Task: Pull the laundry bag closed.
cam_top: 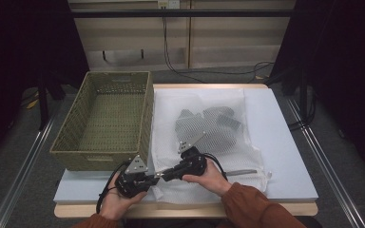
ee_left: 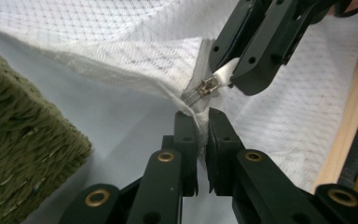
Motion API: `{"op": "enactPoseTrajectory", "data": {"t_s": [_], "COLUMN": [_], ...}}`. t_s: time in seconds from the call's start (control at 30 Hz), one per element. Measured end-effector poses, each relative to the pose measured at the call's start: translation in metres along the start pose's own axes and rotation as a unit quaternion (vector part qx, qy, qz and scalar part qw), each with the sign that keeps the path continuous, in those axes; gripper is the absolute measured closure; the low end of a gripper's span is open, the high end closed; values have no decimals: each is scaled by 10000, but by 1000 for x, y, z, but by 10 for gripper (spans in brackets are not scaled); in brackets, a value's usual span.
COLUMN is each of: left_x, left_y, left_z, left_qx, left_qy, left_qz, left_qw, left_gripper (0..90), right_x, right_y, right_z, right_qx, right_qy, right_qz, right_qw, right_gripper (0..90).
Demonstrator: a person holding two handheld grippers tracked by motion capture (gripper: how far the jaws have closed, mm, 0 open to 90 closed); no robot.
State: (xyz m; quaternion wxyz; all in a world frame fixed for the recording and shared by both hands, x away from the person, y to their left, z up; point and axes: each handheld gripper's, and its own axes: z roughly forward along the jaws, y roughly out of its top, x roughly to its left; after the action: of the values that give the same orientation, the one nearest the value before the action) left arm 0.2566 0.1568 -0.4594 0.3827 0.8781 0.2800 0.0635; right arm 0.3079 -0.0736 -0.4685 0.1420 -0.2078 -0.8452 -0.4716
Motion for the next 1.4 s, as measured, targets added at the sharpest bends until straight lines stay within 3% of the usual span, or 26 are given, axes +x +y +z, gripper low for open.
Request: {"op": "enactPoseTrajectory", "data": {"t_s": [0.13,0.2,0.3,0.37,0.67,0.77,0.87,1.03,1.2,1.4], "left_x": [0,2,3,6,9,10,11,12,12,11], "left_y": [0,-1,-1,-3,-2,0,1,0,2,4], "left_z": [-2,-4,-8,-10,-10,-12,-12,-12,-11,-13], "left_qx": [-129,-171,-330,-499,-599,-559,-549,-632,-519,-544], "left_qy": [-45,-106,-234,-439,-511,-510,-528,-484,-411,-426], "left_qz": [-42,-45,-191,-465,-552,-522,-575,-627,-475,-481], "left_qw": [9999,9998,9990,9967,9954,9958,9954,9949,9967,9964], "left_gripper": [838,793,764,776,746,836,869,796,830,882], "right_x": [1,2,1,2,3,3,3,5,5,5], "right_y": [1,1,1,1,1,2,2,3,3,3], "right_z": [0,0,-2,-4,-5,-7,-8,-7,-7,-7], "right_qx": [-19,-30,-1,62,77,92,137,115,154,108], "right_qy": [-11,-115,-154,-161,-198,-224,-277,-226,-207,-277], "right_qz": [-8,-60,-36,-90,-194,-216,-261,-271,-282,-276], "right_qw": [10000,9999,9999,9998,9996,9995,9992,9993,9993,9992], "right_gripper": [845,849,874,874,874,874,874,874,874,875]}}
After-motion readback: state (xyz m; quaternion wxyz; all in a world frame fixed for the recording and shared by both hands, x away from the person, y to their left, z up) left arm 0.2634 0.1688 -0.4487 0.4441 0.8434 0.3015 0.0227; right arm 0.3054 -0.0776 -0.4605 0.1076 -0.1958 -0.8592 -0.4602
